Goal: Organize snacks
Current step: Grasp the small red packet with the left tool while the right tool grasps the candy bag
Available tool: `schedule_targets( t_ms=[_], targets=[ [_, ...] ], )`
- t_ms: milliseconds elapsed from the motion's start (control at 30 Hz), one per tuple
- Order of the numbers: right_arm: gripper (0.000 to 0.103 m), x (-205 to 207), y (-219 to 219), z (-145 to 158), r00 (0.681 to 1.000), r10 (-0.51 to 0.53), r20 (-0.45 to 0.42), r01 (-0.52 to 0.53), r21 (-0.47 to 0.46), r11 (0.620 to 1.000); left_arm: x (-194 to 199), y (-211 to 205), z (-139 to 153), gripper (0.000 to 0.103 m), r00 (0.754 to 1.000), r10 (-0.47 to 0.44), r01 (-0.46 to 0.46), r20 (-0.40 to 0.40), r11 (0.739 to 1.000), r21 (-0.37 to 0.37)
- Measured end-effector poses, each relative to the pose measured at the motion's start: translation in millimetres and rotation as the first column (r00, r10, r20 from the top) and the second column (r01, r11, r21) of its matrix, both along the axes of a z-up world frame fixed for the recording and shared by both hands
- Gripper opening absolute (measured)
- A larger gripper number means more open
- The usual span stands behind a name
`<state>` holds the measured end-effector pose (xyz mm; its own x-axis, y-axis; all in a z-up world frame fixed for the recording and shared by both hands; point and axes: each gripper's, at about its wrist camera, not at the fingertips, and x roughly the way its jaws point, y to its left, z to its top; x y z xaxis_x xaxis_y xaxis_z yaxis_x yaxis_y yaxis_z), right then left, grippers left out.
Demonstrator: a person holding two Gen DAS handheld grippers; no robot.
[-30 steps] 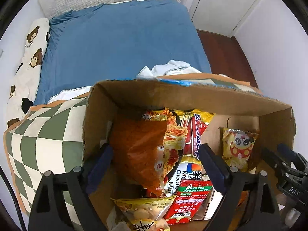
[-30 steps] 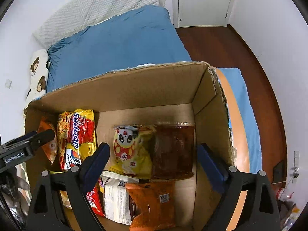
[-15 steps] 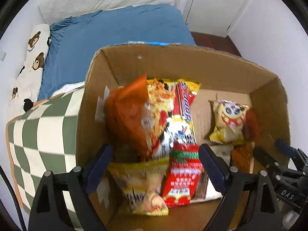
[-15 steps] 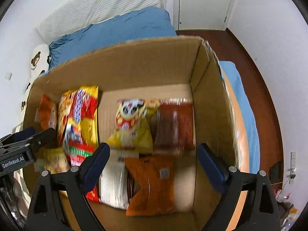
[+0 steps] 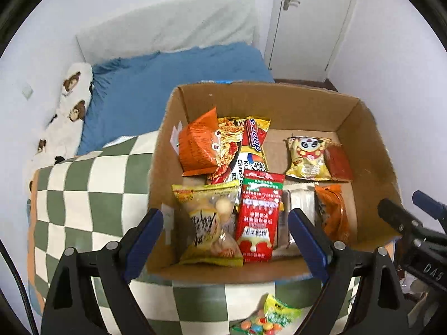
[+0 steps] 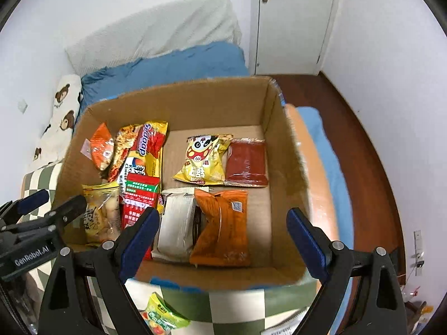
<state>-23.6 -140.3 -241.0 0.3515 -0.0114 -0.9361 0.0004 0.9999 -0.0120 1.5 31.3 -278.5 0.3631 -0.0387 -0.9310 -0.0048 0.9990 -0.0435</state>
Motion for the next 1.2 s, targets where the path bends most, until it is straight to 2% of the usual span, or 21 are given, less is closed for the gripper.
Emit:
schedule_targets(
  t_ms=[233, 533, 667, 767, 867, 1000, 1067, 1200],
  targets=[
    [0.094, -40.4, -2.4, 38.0, 0.998, -0.001, 0.069, 0.000, 0.011, 1.000, -39.5, -1.8, 41.3, 0.091, 0.995, -0.009, 0.007, 0.103, 1.000, 0.015],
    [0.094, -84.2, -3.3, 91.7, 0.984, 0.009, 0.175, -0.010, 0.008, 1.000, -74.0, -6.6, 82.8, 0.091, 0.983, -0.021, 0.021, 0.184, 1.000, 0.003],
    [0.094, -98.8, -5.6, 111.0, 0.981, 0.005, 0.192, -0.011, 0.028, 1.000, -86.5, -8.1, 96.1, 0.091, 0.980, -0.022, 0.025, 0.197, 1.000, -0.014],
    [0.095, -113.6, -10.5, 114.3, 0.987, -0.006, 0.162, -0.006, 0.074, 0.997, -98.4, -7.4, 98.6, 0.091, 0.982, -0.029, 0.032, 0.189, 0.999, -0.010],
    [0.096, -131.1, -19.1, 98.7, 0.996, -0.030, 0.081, 0.019, 0.137, 0.990, -115.3, -1.3, 86.4, 0.091, 0.990, -0.023, 0.024, 0.142, 1.000, -0.005],
    [0.096, -161.9, -37.3, 50.4, 0.993, -0.087, -0.081, 0.102, 0.201, 0.974, -142.8, 7.6, 44.4, 0.091, 1.000, -0.019, 0.018, 0.019, 1.000, 0.025],
    [0.096, -181.2, -50.1, 14.3, 0.973, -0.129, -0.192, 0.174, 0.237, 0.956, -155.0, 10.2, 20.3, 0.091, 0.998, -0.018, 0.021, -0.052, 0.999, 0.039],
    [0.096, -208.0, -60.0, -46.7, 0.920, -0.163, -0.356, 0.283, 0.316, 0.906, -176.1, 12.8, -30.6, 0.091, 0.984, -0.006, 0.019, -0.179, 0.997, 0.070]
  ],
)
